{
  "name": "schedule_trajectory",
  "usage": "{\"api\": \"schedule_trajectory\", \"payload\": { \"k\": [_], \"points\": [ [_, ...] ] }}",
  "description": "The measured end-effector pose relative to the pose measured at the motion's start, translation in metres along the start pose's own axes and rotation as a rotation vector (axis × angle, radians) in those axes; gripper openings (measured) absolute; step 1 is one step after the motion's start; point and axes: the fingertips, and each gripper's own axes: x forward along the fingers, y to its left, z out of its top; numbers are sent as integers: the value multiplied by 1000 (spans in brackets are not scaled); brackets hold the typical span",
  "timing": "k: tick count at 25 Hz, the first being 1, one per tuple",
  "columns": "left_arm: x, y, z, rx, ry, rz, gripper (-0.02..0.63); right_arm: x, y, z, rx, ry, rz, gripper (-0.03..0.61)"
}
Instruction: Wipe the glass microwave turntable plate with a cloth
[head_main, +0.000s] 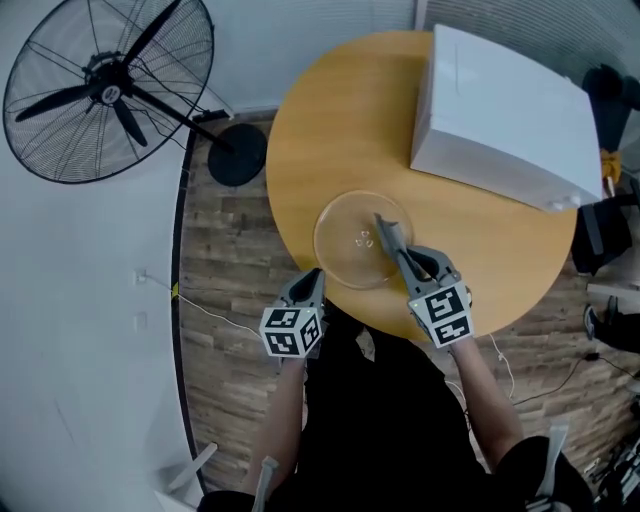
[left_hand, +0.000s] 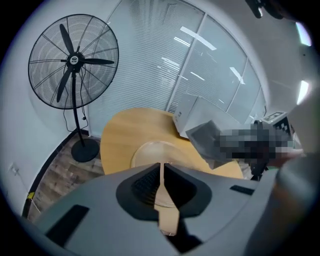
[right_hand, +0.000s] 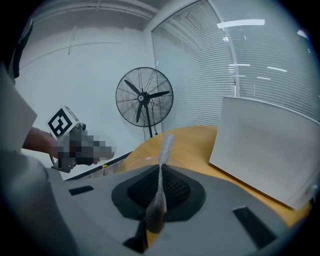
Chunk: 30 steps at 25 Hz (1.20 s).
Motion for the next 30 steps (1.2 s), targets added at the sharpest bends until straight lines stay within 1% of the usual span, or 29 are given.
{"api": "schedule_trajectory", "payload": {
  "k": [4, 6, 8, 14, 17, 21, 26, 30],
  "points": [
    [11, 18, -13, -53, 20, 18, 41, 17, -6, -9, -101, 45, -40, 21],
    [16, 26, -19, -93, 25, 15, 41, 27, -7, -15, -165, 76, -64, 23],
    [23, 33, -25, -124, 33, 9, 55, 37, -8, -21, -216, 109, -81, 23],
    [44, 48, -41, -215, 68, -23, 86, 70, -5, -38, -333, 193, -102, 35],
    [55, 52, -46, -240, 84, -41, 86, 88, -1, -51, -330, 240, -78, 43],
    [65, 55, -55, -275, 117, -62, 86, 104, 10, -67, -281, 285, -40, 48],
    [73, 56, -61, -286, 150, -69, 95, 114, 21, -79, -228, 317, -4, 49],
    [76, 58, -65, -287, 168, -69, 94, 120, 35, -84, -215, 326, 26, 49]
  ]
}}
